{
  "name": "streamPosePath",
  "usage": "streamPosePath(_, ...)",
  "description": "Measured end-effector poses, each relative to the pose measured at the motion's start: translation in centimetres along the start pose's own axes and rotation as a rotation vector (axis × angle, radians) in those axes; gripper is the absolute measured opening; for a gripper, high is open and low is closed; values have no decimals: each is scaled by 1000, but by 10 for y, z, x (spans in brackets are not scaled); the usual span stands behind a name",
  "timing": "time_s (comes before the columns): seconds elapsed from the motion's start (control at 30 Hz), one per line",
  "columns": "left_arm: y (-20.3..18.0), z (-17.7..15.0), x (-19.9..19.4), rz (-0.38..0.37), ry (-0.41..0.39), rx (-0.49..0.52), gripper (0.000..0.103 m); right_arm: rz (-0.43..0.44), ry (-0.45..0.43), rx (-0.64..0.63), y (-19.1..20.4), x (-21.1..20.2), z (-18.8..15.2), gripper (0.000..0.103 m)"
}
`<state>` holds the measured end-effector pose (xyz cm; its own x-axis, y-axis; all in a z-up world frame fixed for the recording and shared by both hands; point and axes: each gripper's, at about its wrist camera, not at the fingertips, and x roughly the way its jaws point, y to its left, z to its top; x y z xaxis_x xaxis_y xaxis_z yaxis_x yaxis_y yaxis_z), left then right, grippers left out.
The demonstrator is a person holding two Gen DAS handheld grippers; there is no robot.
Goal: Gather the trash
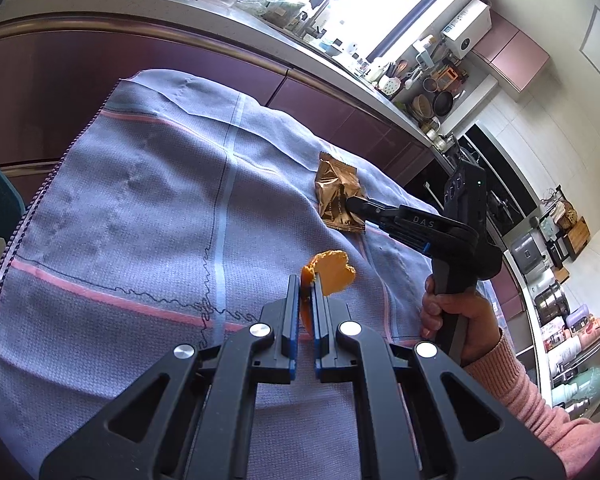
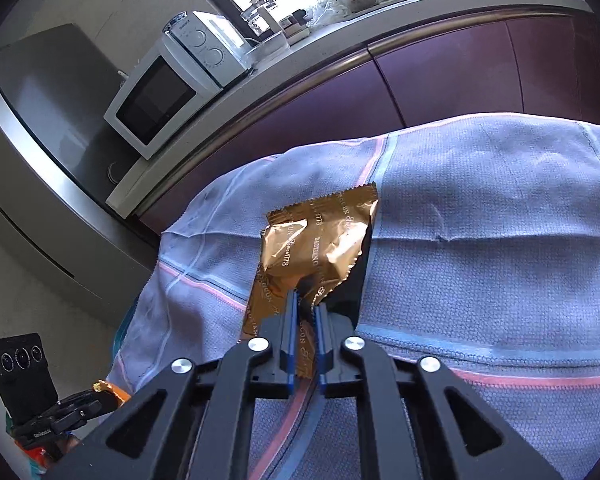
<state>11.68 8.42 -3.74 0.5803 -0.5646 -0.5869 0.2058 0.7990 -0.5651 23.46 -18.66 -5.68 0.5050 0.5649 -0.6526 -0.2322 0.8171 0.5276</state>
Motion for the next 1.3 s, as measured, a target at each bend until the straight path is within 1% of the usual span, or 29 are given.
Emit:
streamPosePath(0.13,3,1,-1,-3,0,-6,6,12,-34,-22,4,-12,0,3)
streamPosePath(0.23,2,1,-3,-2,-5,-1,6,18,-49,-51,11,-21,-1,2)
streamPosePath(0.37,2,1,-9,1,-21,5,6,17,-79,-113,26,-36,-6,2)
streamPosePath(0.6,7,1,-25,15,-62,7,6,48,-126,-199,56,-60,-17,1)
streamPosePath(0.9,18,2,-58,38,-123,-2,6,105,-132,-271,88,-73,-35,1)
streamPosePath(1.0,23,1,-68,43,-137,-9,6,88,-129,-282,94,-70,-39,1)
streamPosePath(1.07,26,-1,-72,46,-142,-15,6,70,-139,-246,87,-71,-39,3)
streamPosePath(1.1,28,-2,-73,46,-142,-18,6,43,-150,-225,82,-71,-38,5)
streamPosePath(1.13,29,-3,-75,45,-141,-21,6,16,-154,-197,74,-72,-37,19)
streamPosePath(1.17,30,-4,-75,45,-140,-24,6,-1,-155,-167,65,-72,-37,36)
streamPosePath(1.2,31,-6,-77,44,-139,-26,6,-19,-153,-138,56,-72,-37,41)
streamPosePath(1.3,32,-7,-79,39,-137,-27,6,-59,-134,-58,31,-72,-43,46)
